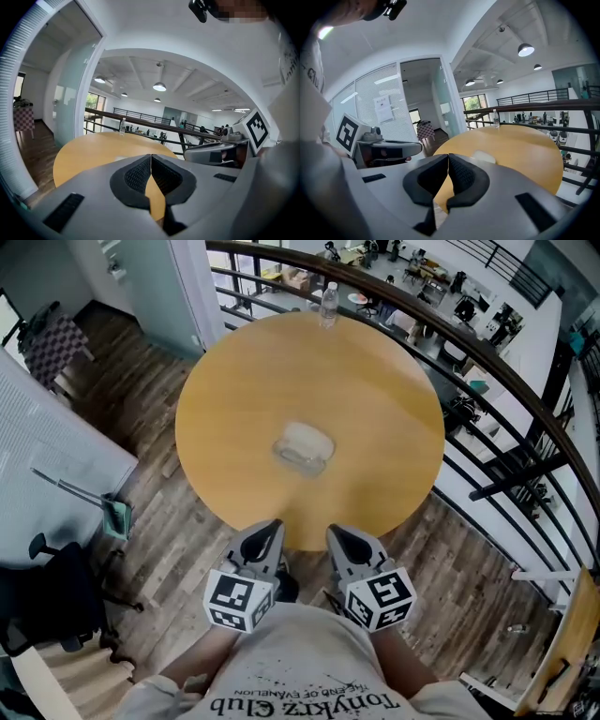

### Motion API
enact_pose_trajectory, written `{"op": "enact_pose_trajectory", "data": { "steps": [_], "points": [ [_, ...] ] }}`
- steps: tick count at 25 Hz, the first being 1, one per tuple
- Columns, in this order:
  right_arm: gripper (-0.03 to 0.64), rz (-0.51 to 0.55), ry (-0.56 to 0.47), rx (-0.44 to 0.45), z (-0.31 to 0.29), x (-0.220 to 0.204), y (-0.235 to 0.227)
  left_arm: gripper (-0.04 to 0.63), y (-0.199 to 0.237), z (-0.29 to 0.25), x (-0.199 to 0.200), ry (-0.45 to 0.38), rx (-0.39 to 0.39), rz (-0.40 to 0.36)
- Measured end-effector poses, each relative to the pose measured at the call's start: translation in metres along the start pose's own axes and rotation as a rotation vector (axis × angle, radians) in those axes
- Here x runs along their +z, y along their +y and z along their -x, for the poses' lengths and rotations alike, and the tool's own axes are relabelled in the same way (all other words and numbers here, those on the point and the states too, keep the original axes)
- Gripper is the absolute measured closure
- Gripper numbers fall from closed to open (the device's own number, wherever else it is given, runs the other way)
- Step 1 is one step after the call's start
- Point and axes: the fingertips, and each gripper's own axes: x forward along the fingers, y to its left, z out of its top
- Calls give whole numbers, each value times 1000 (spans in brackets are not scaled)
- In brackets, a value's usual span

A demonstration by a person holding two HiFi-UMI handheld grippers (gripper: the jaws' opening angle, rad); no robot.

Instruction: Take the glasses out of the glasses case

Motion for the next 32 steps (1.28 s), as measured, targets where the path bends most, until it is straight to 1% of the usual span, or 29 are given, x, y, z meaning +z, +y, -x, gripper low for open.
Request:
{"op": "enact_pose_trajectory", "data": {
  "steps": [5,9,16,19,24,32],
  "points": [
    [591,-9,-10,-29,-33,18,-11,571,30,-17,16,-4,-18,-9],
    [591,20,-22,-62,-45,33,-17,571,48,-26,25,-6,-30,-9],
    [591,42,-15,-85,-48,45,-32,571,53,-40,30,-4,-50,7],
    [591,45,-10,-73,-53,49,-38,571,54,-47,35,-7,-43,12],
    [591,53,13,-46,-58,53,-50,571,56,-56,39,-5,-4,33],
    [591,73,45,18,-72,53,-60,571,57,-75,39,7,32,49]
  ]
}}
